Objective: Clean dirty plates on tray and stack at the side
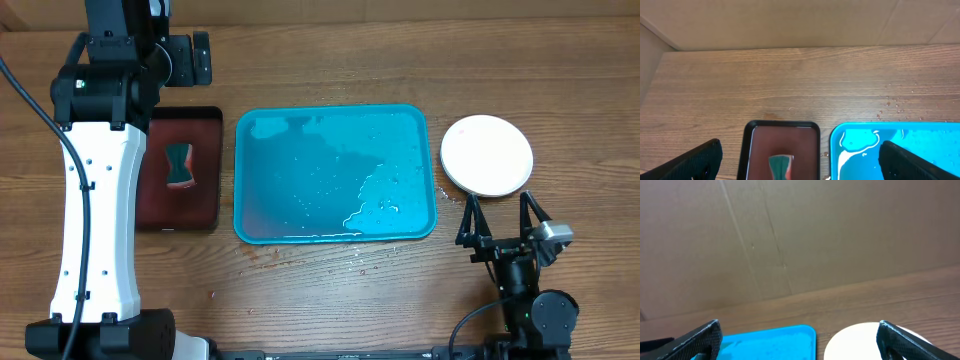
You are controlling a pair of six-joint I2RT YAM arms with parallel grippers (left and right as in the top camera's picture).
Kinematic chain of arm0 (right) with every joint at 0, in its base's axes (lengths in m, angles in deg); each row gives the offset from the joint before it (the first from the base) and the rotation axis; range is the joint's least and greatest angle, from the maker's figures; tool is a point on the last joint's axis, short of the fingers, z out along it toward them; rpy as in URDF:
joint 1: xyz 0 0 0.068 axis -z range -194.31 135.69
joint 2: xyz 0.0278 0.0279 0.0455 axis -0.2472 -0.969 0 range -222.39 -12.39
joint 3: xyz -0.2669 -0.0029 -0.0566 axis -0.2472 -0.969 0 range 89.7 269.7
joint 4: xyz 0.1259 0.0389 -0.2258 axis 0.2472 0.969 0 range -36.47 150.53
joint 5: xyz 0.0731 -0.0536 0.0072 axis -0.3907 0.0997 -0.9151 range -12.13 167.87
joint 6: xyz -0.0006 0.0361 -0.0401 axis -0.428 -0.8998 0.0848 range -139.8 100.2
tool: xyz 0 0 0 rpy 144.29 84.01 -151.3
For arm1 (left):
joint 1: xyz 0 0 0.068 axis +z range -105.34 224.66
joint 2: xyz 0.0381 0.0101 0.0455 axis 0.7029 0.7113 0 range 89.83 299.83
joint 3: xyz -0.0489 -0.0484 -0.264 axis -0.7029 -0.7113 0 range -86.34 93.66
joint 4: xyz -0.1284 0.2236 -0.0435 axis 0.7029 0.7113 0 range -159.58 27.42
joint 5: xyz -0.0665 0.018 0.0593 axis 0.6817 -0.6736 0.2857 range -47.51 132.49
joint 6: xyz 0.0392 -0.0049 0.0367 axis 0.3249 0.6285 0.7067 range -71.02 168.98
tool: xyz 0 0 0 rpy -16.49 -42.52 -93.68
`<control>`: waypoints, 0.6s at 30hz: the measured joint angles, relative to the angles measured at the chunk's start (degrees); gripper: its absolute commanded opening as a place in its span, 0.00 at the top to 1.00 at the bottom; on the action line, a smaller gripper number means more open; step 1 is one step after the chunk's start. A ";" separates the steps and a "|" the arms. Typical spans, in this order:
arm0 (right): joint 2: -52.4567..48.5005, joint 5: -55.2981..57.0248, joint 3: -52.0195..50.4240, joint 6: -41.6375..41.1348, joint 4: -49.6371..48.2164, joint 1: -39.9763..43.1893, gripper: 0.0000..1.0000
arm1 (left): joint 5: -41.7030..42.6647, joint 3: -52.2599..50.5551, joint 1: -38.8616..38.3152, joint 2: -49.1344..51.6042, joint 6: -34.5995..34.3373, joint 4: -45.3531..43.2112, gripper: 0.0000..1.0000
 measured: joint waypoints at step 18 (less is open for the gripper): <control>-0.02 -2.10 -0.44 -0.02 6.75 0.00 0.00 | 0.00 0.00 0.00 0.00 0.00 0.00 0.00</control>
